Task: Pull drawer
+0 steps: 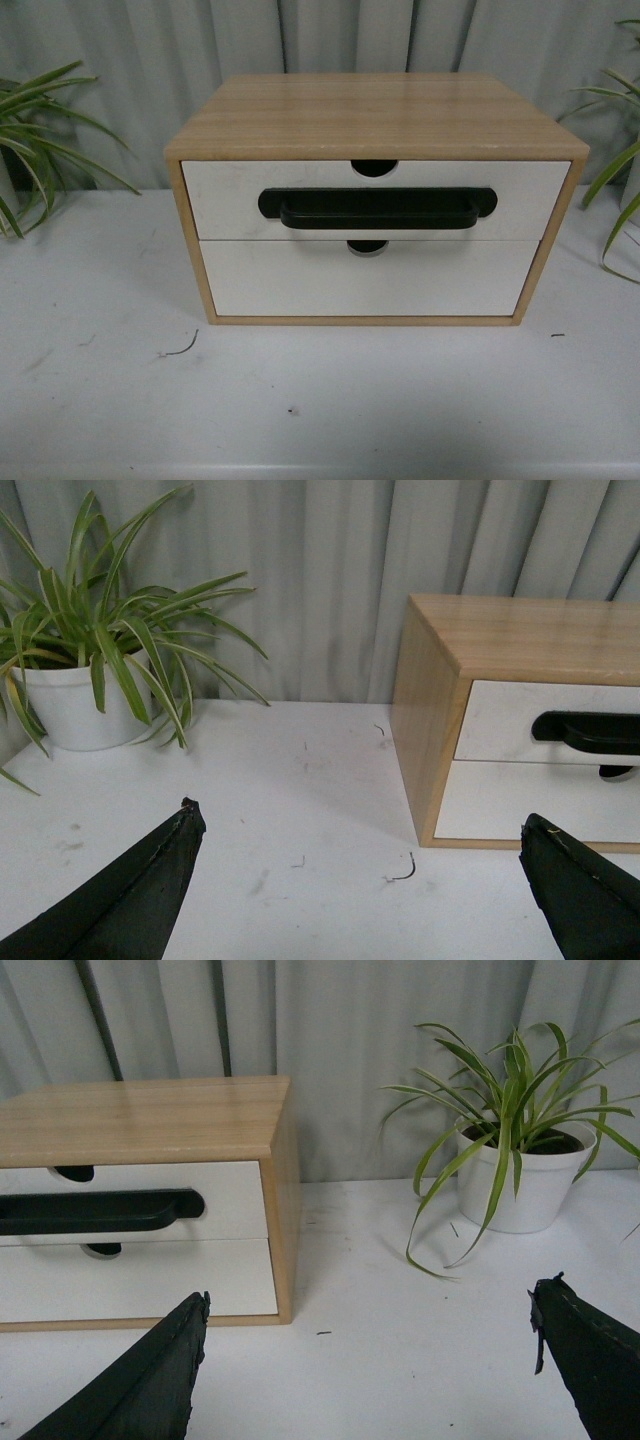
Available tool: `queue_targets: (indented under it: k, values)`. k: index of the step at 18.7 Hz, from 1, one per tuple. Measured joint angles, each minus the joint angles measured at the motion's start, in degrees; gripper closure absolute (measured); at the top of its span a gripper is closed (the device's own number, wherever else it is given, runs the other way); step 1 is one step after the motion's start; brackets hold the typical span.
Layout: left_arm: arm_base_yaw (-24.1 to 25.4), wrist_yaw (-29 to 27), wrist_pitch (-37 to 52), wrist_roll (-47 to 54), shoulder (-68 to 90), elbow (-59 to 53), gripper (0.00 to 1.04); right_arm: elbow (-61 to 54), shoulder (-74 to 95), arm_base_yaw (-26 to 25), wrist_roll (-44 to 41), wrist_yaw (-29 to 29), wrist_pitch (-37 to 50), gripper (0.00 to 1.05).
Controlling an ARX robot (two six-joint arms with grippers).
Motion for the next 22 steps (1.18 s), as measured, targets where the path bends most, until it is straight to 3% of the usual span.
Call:
queue_targets:
  k: [22]
  values:
    - [0.0, 0.0, 0.0, 0.0, 0.0, 0.0, 0.07, 0.0, 0.0, 0.0, 0.0, 0.0, 0.0, 0.06]
